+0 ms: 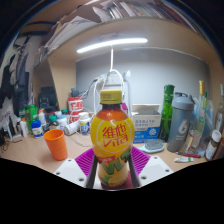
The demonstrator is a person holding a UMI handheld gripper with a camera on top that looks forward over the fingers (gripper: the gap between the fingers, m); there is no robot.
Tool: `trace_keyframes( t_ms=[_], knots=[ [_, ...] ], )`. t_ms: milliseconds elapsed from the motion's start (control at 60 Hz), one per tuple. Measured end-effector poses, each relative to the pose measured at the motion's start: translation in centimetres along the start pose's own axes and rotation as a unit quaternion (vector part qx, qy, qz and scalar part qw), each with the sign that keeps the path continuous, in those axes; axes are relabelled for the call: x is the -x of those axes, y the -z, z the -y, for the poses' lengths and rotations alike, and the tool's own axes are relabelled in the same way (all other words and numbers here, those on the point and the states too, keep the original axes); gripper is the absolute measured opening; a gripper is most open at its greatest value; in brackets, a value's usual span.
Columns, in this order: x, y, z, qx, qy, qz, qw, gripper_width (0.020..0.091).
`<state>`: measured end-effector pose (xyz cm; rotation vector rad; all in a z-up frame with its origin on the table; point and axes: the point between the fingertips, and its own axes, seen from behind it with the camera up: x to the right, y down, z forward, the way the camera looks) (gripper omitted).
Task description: Pour water
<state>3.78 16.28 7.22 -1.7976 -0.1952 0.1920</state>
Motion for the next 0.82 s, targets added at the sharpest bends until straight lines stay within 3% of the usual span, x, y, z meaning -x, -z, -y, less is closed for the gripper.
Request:
trace_keyframes(
  t_ms=[50, 133, 150, 367, 817],
  knots=[
    [-0.1, 0.0, -1.3, 0.033, 0.006, -0.002, 0.999, 0.0583],
    [0.4, 1.3, -3.8, 0.110, 0.010, 0.009, 0.994, 0.0848],
    [0.7, 1.7, -3.9, 0.115, 0.009, 0.013, 0.993, 0.0860],
    [2.6, 8.6, -2.5, 0.117, -0.010, -0.006, 0.993, 0.0844],
    [13.7, 28.5, 5.6, 0.091, -0.049, -0.069, 0.992, 0.0842]
  ],
)
